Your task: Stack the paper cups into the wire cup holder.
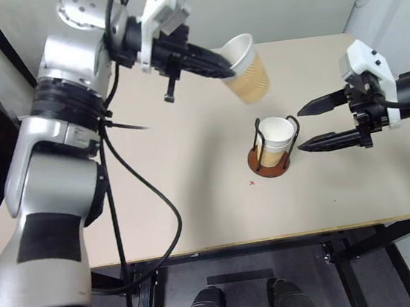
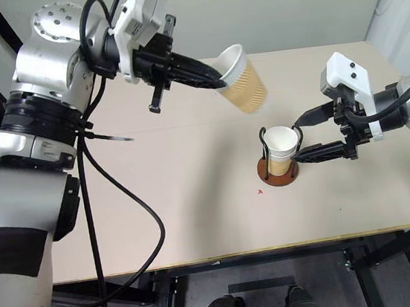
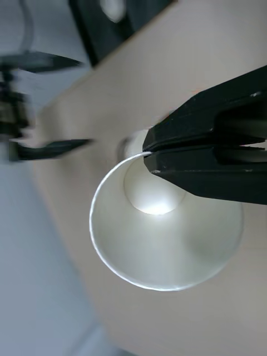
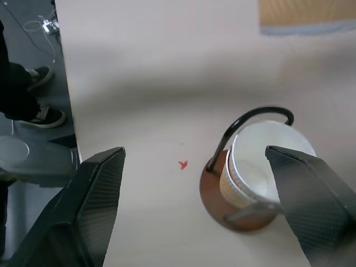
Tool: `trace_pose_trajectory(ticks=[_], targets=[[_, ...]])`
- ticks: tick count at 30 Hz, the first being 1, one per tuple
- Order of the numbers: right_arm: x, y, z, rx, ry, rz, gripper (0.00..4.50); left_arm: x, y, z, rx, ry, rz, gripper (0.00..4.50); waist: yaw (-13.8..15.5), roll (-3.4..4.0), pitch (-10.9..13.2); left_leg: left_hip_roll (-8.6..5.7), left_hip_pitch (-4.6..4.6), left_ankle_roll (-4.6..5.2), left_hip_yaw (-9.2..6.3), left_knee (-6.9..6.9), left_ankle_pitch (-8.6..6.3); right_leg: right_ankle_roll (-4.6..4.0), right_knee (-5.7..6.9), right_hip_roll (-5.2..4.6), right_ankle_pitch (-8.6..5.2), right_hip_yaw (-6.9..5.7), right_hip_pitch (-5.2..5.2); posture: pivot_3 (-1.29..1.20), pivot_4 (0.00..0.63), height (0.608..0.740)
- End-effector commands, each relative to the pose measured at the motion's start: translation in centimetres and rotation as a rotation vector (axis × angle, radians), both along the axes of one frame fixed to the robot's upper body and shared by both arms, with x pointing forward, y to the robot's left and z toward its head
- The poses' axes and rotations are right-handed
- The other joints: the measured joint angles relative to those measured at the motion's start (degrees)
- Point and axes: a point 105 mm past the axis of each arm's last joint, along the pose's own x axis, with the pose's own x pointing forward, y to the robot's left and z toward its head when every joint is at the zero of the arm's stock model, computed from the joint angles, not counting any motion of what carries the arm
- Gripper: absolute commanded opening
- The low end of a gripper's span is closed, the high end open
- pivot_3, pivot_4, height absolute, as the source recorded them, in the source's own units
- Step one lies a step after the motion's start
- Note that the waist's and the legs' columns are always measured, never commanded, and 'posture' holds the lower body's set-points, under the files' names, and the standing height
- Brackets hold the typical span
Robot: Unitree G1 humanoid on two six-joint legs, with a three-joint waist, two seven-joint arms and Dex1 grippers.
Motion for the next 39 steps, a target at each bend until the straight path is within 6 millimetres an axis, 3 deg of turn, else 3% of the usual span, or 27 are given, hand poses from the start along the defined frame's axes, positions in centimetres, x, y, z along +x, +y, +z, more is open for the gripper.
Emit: trace_pose_trajectory(ticks=[1,9,15,23,39], targets=[[-0.3,-0.5,0.8,-0.014,-0.042,-0.011,4.20,-0.8,-1.3,0.7,0.022,-0.036,-0.067,0.02,0.05,0.01,0.01,0.07,-0.02,0.01,-0.12,0.04,-0.01,0.05,-0.03,-0.16,0.02,0.07,0.02,0.00,0.150,0.740],[-0.3,-2.4,1.4,-0.039,-0.070,-0.093,4.20,0.3,-3.7,-2.7,0.170,-0.082,-0.096,0.02,0.33,0.01,0.04,-0.02,-0.01,0.08,0.04,0.16,0.00,0.26,-0.06,-0.14,0.08,0.06,0.09,0.00,0.150,0.740],[-0.2,-4.2,2.7,-0.054,-0.123,-0.173,4.20,0.1,-5.4,-3.4,0.182,-0.088,-0.137,0.02,0.52,0.00,0.04,-0.06,-0.09,0.23,0.05,0.20,0.06,0.39,-0.06,-0.38,0.11,0.04,0.13,0.00,0.150,0.740],[-0.5,-5.4,3.9,-0.062,-0.164,-0.230,4.20,0.3,-6.1,-4.3,0.229,-0.128,-0.154,0.02,0.63,0.00,0.04,-0.45,-0.09,0.53,0.24,0.14,0.17,0.77,-0.03,-0.80,0.07,-0.02,0.15,0.00,0.150,0.740],[-0.7,-5.6,4.8,-0.056,-0.208,-0.240,4.20,0.8,-6.8,-5.2,0.249,-0.148,-0.148,0.02,0.89,-0.01,0.05,-0.66,-0.15,0.74,0.29,0.25,0.17,1.36,-0.12,-1.06,0.11,0.06,0.30,0.00,0.150,0.740]])
